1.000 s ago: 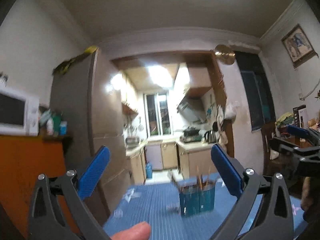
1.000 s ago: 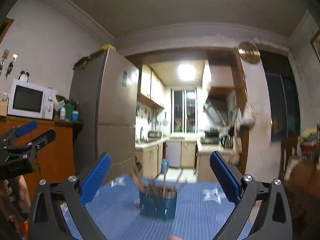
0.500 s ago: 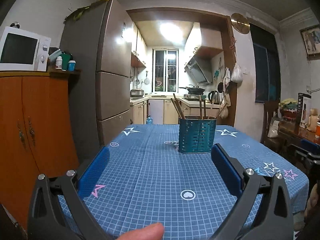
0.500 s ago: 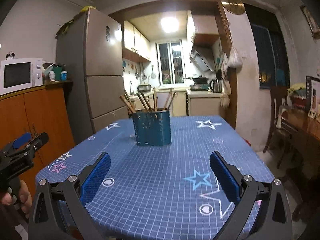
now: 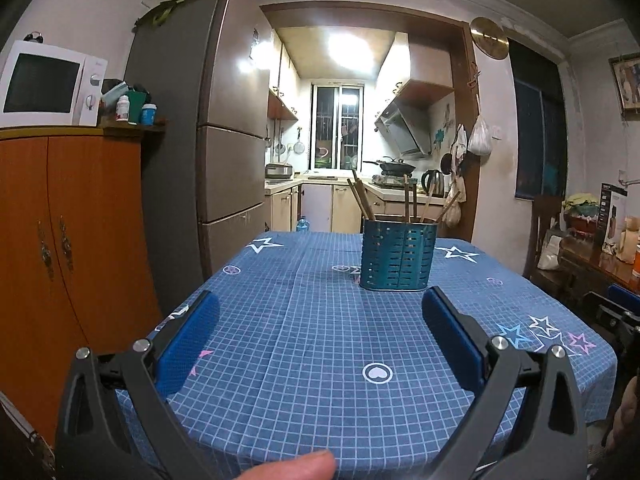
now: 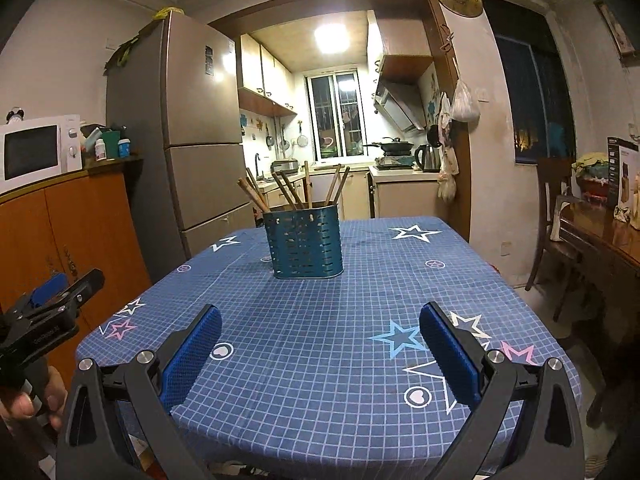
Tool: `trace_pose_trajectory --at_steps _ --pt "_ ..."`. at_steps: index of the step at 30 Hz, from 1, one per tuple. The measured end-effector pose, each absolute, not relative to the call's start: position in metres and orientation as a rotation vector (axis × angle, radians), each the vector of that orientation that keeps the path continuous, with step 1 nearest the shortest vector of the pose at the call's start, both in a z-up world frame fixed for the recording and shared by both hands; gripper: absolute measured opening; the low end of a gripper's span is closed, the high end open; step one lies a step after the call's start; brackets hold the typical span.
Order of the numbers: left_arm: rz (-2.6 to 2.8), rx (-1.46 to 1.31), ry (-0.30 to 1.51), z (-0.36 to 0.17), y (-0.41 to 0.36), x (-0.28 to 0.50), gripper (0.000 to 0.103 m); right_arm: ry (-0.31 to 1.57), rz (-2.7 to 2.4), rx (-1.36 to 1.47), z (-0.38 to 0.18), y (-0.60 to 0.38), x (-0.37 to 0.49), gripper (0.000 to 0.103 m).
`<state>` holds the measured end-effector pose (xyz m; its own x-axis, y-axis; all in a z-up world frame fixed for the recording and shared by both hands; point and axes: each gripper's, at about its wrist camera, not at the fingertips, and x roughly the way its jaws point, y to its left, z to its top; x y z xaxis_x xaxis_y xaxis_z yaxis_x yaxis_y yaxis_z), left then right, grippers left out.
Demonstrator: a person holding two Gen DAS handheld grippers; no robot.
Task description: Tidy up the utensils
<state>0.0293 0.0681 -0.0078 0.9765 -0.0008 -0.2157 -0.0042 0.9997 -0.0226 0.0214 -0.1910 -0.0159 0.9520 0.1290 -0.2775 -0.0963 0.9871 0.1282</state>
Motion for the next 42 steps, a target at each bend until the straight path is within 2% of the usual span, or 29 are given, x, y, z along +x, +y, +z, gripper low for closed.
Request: trace_pose_trajectory --at_steps 10,20,42 --pt "0.004 0.012 0.189 -0.005 0.059 0.018 0.098 0.282 0.113 0.099 -0.018 -0.192 0.012 0.099" --pt "-0.025 0.052 0.029 -0.02 0.037 -0.011 0.098 0.076 0.077 0.095 -0.031 -0.2 -0.014 0.099" --pt "-0.041 0.051 0.119 -0.025 0.022 0.011 0.098 0.104 0.121 0.094 -0.032 -0.192 -0.01 0.099"
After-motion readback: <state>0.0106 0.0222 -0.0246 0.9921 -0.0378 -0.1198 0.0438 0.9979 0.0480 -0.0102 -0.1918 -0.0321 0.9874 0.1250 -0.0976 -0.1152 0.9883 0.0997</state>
